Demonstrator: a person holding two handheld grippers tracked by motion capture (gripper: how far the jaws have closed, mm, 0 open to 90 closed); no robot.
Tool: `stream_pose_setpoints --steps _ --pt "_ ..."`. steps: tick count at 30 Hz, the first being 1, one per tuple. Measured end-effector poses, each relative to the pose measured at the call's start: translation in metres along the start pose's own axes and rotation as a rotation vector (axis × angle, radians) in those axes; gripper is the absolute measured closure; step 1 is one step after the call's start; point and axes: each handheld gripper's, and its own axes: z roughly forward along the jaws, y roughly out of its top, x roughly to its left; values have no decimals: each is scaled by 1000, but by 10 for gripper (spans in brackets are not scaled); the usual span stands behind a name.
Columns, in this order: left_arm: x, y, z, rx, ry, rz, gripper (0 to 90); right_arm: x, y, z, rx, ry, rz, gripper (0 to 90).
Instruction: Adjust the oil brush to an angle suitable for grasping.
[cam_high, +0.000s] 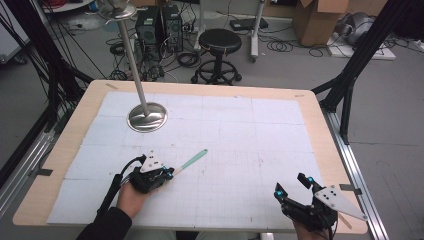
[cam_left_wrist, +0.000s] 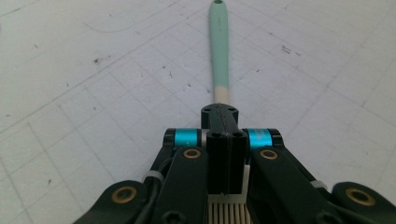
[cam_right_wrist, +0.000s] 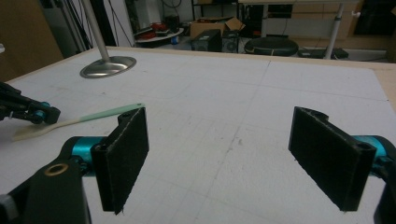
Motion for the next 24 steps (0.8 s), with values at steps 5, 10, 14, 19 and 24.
stream_pose_setpoints --steps 5,10,14,19,24 --pt "-2 -6 -10 1 -6 21 898 -1 -1 -1 -1 -4 4 186" --pt "-3 -13 -19 -4 -12 29 898 -1 -1 -2 0 -7 3 185" --pt "0 -17 -25 6 -4 23 898 0 -1 -1 1 -5 4 185" --pt "11 -20 -40 -120 5 -77 874 -1 -1 -1 -2 -6 0 185" --pt "20 -19 -59 -249 -5 -135 693 -2 -1 0 4 1 -2 185"
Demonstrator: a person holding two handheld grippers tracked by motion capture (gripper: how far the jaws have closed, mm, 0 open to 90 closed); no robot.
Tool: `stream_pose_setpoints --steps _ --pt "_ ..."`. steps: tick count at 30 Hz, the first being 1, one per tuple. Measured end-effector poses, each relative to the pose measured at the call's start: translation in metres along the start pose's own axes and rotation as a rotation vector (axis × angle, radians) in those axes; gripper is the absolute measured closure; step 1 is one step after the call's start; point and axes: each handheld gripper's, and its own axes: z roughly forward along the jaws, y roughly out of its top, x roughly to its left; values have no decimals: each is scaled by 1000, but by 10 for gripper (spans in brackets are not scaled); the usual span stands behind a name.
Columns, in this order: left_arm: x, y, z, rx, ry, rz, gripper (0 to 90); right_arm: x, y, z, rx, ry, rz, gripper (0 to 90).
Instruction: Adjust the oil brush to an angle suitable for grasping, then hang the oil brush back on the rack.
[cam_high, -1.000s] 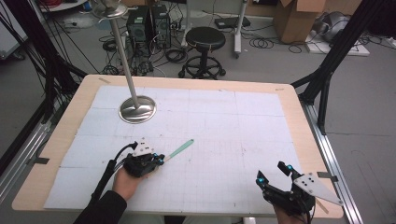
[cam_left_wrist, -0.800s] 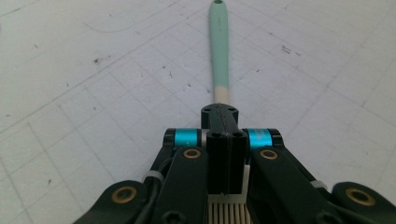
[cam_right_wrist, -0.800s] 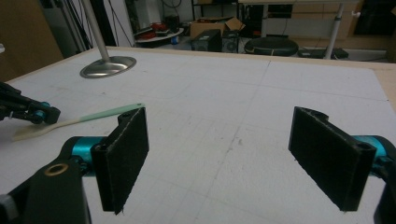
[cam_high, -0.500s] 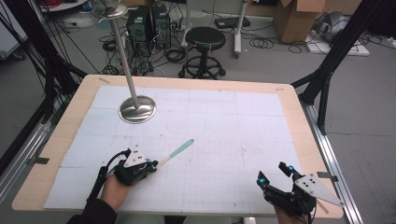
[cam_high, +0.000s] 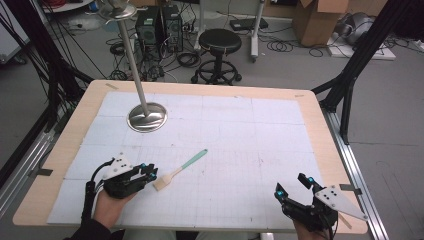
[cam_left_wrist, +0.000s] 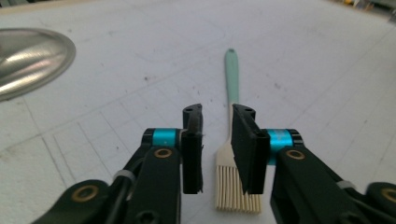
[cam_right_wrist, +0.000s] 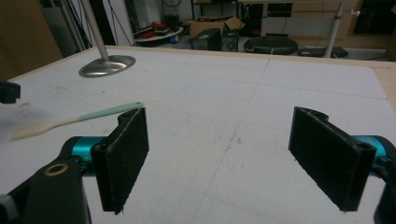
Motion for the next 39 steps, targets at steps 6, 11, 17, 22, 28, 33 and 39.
stream_pose_setpoints --steps 6,11,17,22,28,33,39 --pt "6 8 -19 -100 -32 -52 321 0 0 -1 1 13 -17 184" --pt "6 12 -31 -138 -32 -30 185 2 0 -1 0 24 -40 179" --pt "9 16 -39 -153 -47 -30 188 4 1 -1 -5 39 -61 165" --pt "12 15 -39 -156 -43 -37 195 3 1 -2 2 31 -55 165" --pt "11 14 -35 -150 -44 -43 198 3 0 -2 8 31 -53 165" --pt "8 24 -27 -142 -61 -30 198 1 -1 -3 8 26 -45 165" --pt "4 37 -13 -114 -67 -13 181 3 -1 -2 14 26 -47 165"
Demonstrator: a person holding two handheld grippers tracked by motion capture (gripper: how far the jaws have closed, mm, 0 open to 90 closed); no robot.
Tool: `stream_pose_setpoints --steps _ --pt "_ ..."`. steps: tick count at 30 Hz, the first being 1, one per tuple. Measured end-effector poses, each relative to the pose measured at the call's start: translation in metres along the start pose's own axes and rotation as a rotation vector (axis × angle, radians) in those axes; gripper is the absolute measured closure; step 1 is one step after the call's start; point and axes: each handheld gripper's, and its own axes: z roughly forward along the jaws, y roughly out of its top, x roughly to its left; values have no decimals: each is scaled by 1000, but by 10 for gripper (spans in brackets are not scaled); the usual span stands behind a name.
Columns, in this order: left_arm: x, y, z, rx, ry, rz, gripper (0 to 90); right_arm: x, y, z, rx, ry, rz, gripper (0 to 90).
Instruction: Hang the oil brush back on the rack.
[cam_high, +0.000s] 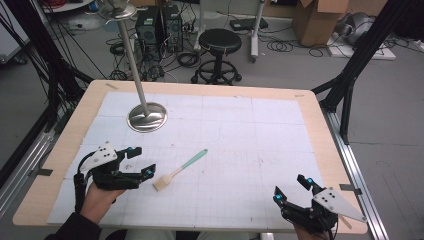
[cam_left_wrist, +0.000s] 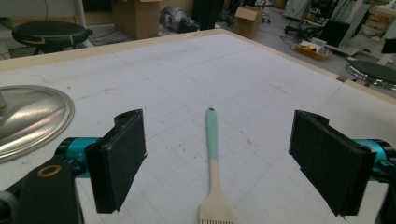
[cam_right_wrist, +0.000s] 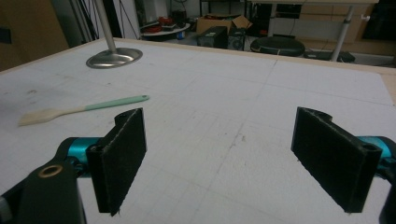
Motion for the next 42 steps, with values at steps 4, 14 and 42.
stream_pose_setpoints --steps 4,14,42 --pt "1 5 9 -18 3 -8 189 0 0 1 3 3 -1 165" --pt "-5 11 62 122 -58 -5 239 -1 -1 -4 2 -4 0 165" --pt "-12 -29 120 457 28 126 517 -2 -1 -5 5 0 -1 165"
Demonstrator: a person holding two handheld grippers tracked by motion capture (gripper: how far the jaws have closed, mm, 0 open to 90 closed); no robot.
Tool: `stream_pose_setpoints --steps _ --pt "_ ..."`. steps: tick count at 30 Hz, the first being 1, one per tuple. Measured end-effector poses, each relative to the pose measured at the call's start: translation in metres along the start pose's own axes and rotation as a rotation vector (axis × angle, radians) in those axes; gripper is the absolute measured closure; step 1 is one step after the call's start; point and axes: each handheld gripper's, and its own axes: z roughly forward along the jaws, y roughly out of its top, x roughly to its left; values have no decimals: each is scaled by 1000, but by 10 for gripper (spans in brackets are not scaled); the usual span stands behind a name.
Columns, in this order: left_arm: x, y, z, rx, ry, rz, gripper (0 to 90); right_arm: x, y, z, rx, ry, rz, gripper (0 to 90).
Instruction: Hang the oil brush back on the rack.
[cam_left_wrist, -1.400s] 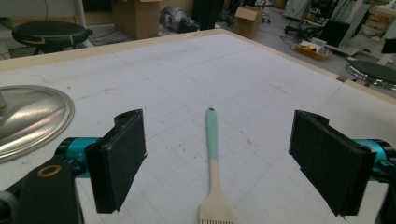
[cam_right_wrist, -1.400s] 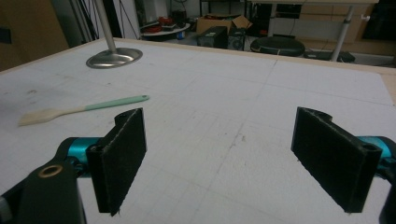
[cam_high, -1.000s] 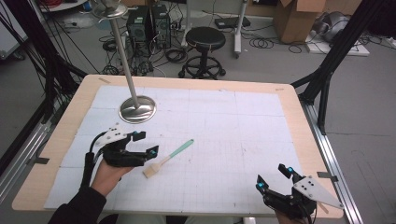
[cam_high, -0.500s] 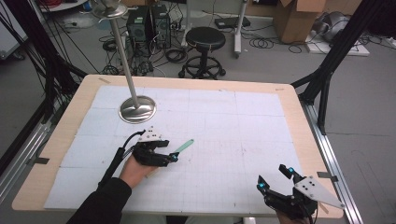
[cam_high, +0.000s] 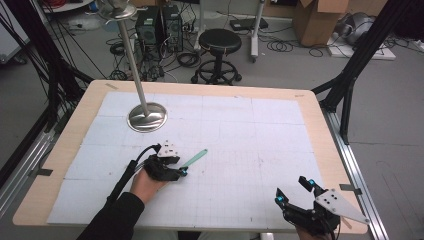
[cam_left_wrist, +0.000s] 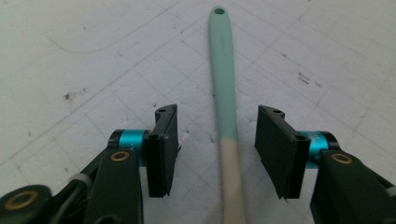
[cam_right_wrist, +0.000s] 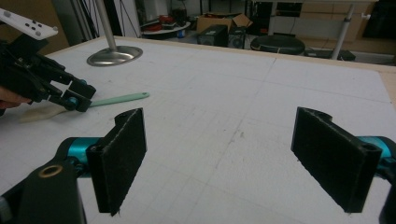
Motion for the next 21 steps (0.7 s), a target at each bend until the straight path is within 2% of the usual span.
stream_pose_setpoints --steps 6,11,21 --pt "-3 0 -3 15 -26 28 721 0 0 1 -3 1 -1 165" --pt "-3 1 -2 15 -27 22 797 1 0 2 0 3 -2 165" --pt "1 1 -2 18 -51 -18 812 1 1 1 -7 2 -1 165"
